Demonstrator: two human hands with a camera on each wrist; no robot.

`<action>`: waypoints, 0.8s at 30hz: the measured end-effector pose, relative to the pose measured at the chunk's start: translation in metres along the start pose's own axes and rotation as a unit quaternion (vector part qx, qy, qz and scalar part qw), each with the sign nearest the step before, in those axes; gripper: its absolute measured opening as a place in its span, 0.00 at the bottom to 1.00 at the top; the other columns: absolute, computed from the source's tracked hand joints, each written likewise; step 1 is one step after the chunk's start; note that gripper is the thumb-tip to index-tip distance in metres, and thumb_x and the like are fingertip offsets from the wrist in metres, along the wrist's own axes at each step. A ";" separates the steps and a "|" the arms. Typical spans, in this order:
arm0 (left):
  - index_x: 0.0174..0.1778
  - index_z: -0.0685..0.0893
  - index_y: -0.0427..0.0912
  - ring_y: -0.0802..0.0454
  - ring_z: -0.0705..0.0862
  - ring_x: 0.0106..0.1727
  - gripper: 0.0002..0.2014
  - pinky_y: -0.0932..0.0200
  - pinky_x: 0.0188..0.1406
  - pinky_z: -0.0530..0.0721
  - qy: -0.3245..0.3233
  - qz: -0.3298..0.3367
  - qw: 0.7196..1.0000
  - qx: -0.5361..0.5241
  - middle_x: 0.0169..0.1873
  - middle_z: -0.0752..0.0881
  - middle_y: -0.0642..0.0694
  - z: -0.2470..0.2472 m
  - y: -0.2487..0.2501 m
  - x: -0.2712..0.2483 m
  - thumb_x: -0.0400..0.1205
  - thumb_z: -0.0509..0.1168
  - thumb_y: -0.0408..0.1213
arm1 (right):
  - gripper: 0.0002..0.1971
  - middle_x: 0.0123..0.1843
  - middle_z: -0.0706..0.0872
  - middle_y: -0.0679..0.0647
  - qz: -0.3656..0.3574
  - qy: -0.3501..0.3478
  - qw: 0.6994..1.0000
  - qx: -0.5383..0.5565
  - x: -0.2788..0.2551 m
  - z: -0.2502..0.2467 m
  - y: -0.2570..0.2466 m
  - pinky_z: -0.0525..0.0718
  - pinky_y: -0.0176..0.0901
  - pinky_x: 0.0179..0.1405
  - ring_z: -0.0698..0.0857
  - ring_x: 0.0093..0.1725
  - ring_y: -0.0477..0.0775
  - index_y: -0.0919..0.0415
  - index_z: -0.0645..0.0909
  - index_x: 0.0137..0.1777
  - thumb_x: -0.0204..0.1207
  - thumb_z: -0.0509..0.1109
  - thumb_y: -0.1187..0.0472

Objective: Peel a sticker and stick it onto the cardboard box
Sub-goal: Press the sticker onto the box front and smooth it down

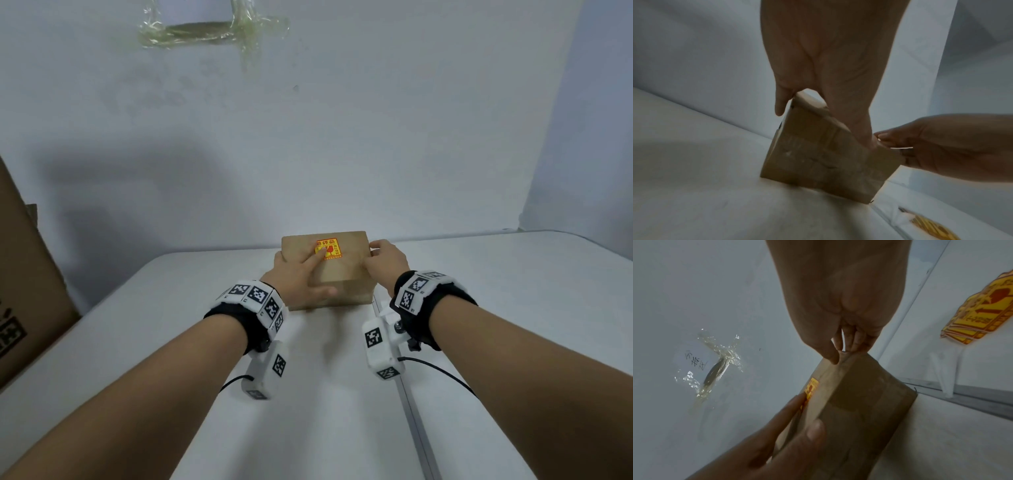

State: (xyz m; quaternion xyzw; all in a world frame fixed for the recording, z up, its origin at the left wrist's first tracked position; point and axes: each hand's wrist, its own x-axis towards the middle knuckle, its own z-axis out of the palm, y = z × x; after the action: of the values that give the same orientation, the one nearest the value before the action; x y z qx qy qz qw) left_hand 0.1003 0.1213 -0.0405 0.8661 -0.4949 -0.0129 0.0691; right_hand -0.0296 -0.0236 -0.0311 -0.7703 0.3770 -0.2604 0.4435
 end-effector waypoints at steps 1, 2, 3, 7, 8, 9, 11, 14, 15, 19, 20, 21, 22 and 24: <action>0.83 0.46 0.62 0.29 0.52 0.81 0.45 0.36 0.80 0.60 -0.009 -0.002 1.000 0.006 0.84 0.45 0.63 0.001 -0.001 0.000 0.74 0.59 0.69 | 0.23 0.70 0.81 0.61 -0.007 -0.004 1.000 -0.011 -0.001 0.001 0.000 0.80 0.48 0.65 0.80 0.68 0.59 0.61 0.73 0.72 0.75 0.63 0.66; 0.83 0.47 0.63 0.29 0.54 0.80 0.42 0.37 0.79 0.62 -0.006 -0.001 1.000 0.014 0.84 0.46 0.62 0.000 -0.001 -0.001 0.76 0.60 0.66 | 0.24 0.72 0.78 0.61 -0.014 -0.006 1.000 -0.024 -0.001 0.002 0.000 0.78 0.47 0.65 0.78 0.70 0.60 0.62 0.72 0.73 0.76 0.63 0.65; 0.83 0.49 0.62 0.30 0.56 0.79 0.40 0.38 0.79 0.64 0.002 -0.004 1.000 0.022 0.85 0.49 0.61 -0.002 -0.001 -0.001 0.78 0.60 0.64 | 0.24 0.73 0.75 0.61 -0.022 -0.005 0.999 -0.034 0.000 0.003 0.001 0.76 0.46 0.65 0.77 0.71 0.60 0.62 0.71 0.73 0.76 0.64 0.64; 0.83 0.60 0.54 0.40 0.57 0.82 0.32 0.41 0.78 0.66 0.019 0.004 0.999 0.032 0.83 0.61 0.55 -0.003 -0.002 0.013 0.83 0.57 0.57 | 0.23 0.76 0.70 0.61 -0.048 -0.005 0.998 -0.050 0.008 0.007 0.002 0.72 0.44 0.67 0.74 0.73 0.58 0.62 0.70 0.74 0.79 0.63 0.62; 0.82 0.61 0.53 0.44 0.58 0.83 0.30 0.42 0.77 0.67 0.024 0.009 1.000 0.017 0.83 0.63 0.54 -0.002 -0.002 0.017 0.83 0.58 0.55 | 0.23 0.76 0.69 0.61 -0.050 -0.006 0.997 -0.053 0.012 0.008 0.001 0.72 0.44 0.68 0.74 0.72 0.58 0.62 0.70 0.74 0.79 0.63 0.62; 0.82 0.62 0.52 0.46 0.60 0.83 0.30 0.43 0.77 0.68 0.027 0.009 1.000 0.002 0.82 0.64 0.52 -0.002 -0.002 0.021 0.84 0.58 0.54 | 0.22 0.76 0.69 0.61 -0.051 -0.006 0.997 -0.059 0.015 0.008 0.000 0.73 0.45 0.68 0.75 0.72 0.59 0.62 0.70 0.73 0.79 0.63 0.62; 0.81 0.63 0.51 0.47 0.64 0.81 0.29 0.45 0.75 0.70 0.031 0.004 0.999 -0.012 0.81 0.66 0.50 -0.003 -0.004 0.030 0.84 0.59 0.52 | 0.22 0.76 0.68 0.61 -0.054 -0.008 0.996 -0.076 0.022 0.010 -0.003 0.75 0.48 0.69 0.77 0.70 0.61 0.62 0.70 0.73 0.79 0.63 0.62; 0.79 0.66 0.53 0.43 0.73 0.75 0.29 0.44 0.72 0.74 0.033 -0.018 0.999 -0.034 0.76 0.72 0.46 -0.003 -0.010 0.046 0.82 0.62 0.53 | 0.21 0.76 0.67 0.62 -0.059 -0.010 0.993 -0.099 0.034 0.014 -0.009 0.77 0.52 0.70 0.77 0.69 0.63 0.62 0.71 0.72 0.79 0.63 0.62; 0.78 0.67 0.54 0.43 0.76 0.72 0.29 0.44 0.70 0.76 0.033 -0.024 0.998 -0.041 0.74 0.75 0.45 -0.002 -0.012 0.052 0.81 0.63 0.53 | 0.21 0.75 0.67 0.62 -0.060 -0.011 0.993 -0.104 0.039 0.016 -0.012 0.77 0.53 0.69 0.77 0.69 0.64 0.62 0.71 0.72 0.79 0.63 0.63; 0.71 0.73 0.50 0.42 0.81 0.64 0.25 0.48 0.62 0.80 0.027 -0.047 0.997 -0.054 0.65 0.81 0.44 -0.005 -0.018 0.068 0.79 0.67 0.51 | 0.20 0.75 0.67 0.61 -0.057 -0.023 0.991 -0.117 0.052 0.023 -0.018 0.77 0.57 0.69 0.77 0.69 0.65 0.61 0.73 0.70 0.78 0.60 0.65; 0.69 0.74 0.48 0.42 0.81 0.63 0.24 0.48 0.61 0.80 0.029 -0.048 0.997 -0.057 0.64 0.81 0.43 -0.007 -0.018 0.072 0.79 0.67 0.50 | 0.20 0.75 0.67 0.61 -0.057 -0.023 0.991 -0.120 0.054 0.024 -0.018 0.78 0.57 0.69 0.77 0.68 0.65 0.60 0.73 0.70 0.77 0.60 0.65; 0.67 0.75 0.47 0.42 0.81 0.62 0.23 0.48 0.61 0.81 0.032 -0.050 0.996 -0.061 0.62 0.82 0.43 -0.007 -0.020 0.075 0.78 0.68 0.50 | 0.19 0.75 0.67 0.60 -0.059 -0.022 0.991 -0.121 0.057 0.024 -0.019 0.78 0.58 0.68 0.77 0.68 0.65 0.60 0.73 0.69 0.77 0.59 0.65; 0.66 0.75 0.46 0.42 0.82 0.61 0.23 0.47 0.61 0.81 0.034 -0.053 0.996 -0.064 0.61 0.83 0.43 -0.008 -0.021 0.078 0.78 0.69 0.50 | 0.19 0.75 0.67 0.60 -0.059 -0.021 0.990 -0.123 0.059 0.025 -0.019 0.78 0.58 0.68 0.76 0.68 0.64 0.60 0.74 0.69 0.77 0.59 0.65; 0.63 0.76 0.47 0.41 0.83 0.59 0.22 0.46 0.60 0.82 0.040 -0.060 0.995 -0.072 0.59 0.83 0.43 -0.008 -0.023 0.081 0.76 0.70 0.51 | 0.19 0.74 0.67 0.59 -0.059 -0.020 0.990 -0.126 0.061 0.026 -0.019 0.79 0.59 0.67 0.77 0.68 0.64 0.59 0.74 0.68 0.77 0.59 0.65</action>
State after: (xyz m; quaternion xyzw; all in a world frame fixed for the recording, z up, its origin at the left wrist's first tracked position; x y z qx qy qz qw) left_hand 0.1619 0.0637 -0.0319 0.8871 -0.4363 -0.0182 0.1498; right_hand 0.0317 -0.0544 -0.0224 -0.8459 0.3516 -0.2216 0.3344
